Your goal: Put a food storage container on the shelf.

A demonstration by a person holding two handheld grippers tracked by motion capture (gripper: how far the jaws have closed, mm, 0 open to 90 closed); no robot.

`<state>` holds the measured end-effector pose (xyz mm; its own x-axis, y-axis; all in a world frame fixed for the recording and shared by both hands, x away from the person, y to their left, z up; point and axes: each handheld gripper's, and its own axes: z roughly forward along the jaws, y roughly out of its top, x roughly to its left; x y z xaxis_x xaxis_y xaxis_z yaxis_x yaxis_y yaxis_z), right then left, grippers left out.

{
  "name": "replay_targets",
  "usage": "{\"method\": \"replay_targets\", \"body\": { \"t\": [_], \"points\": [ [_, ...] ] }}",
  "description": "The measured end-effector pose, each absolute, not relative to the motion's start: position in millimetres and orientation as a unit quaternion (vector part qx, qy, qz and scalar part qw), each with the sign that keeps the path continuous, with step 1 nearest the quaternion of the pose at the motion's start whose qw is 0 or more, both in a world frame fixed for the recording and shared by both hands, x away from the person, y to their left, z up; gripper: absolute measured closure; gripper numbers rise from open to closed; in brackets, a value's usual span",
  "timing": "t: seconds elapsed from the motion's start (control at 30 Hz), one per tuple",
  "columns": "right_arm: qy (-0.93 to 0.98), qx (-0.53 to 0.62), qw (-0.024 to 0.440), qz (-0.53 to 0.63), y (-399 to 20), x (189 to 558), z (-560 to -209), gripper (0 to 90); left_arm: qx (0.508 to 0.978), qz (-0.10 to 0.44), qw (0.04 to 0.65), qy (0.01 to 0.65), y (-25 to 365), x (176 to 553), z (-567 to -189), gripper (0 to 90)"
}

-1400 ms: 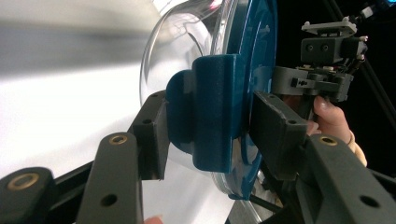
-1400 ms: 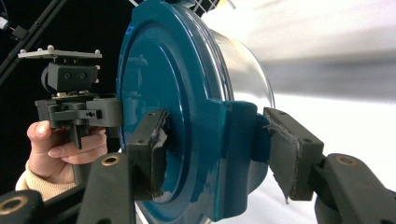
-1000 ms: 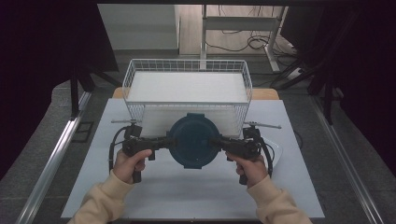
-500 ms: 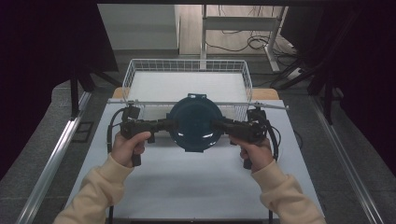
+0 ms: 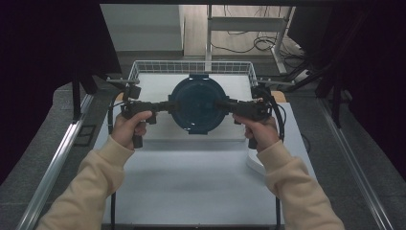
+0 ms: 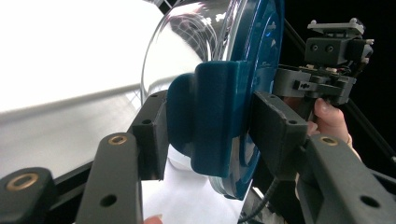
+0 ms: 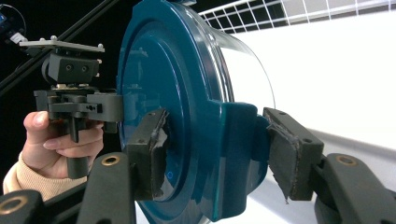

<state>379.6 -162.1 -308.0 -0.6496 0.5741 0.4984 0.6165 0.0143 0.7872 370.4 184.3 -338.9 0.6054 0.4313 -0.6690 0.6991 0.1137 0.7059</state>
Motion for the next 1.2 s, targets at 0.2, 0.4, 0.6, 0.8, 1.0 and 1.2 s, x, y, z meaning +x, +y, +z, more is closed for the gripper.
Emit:
{"method": "replay_targets", "body": {
  "t": [0.2, 0.4, 0.6, 0.8, 1.0, 1.2],
  "points": [
    [-0.712, -0.420, 0.022, -0.562, -156.1, 401.9, -290.9, 42.6, 0.649, -0.116, 0.610, 0.440, 189.8, 390.8, -322.4, 49.5],
    [-0.714, -0.421, 0.030, -0.558, -152.4, 421.8, -278.9, 42.6, 0.651, -0.119, 0.605, 0.443, 193.9, 408.6, -311.3, 49.6],
    [-0.711, -0.428, 0.038, -0.557, -149.9, 436.1, -277.8, 42.6, 0.648, -0.123, 0.601, 0.451, 195.7, 420.1, -309.6, 49.6],
    [-0.714, -0.428, 0.043, -0.553, -150.6, 446.1, -278.9, 42.6, 0.646, -0.130, 0.598, 0.456, 195.2, 427.9, -311.7, 49.6],
    [-0.713, -0.438, 0.054, -0.545, -149.7, 458.0, -283.2, 42.5, 0.637, -0.141, 0.593, 0.472, 195.4, 437.4, -317.5, 49.7],
    [-0.714, -0.453, 0.075, -0.529, -147.1, 476.6, -296.2, 41.8, 0.630, -0.150, 0.578, 0.496, 196.2, 451.2, -328.9, 49.4]
  ]
}}
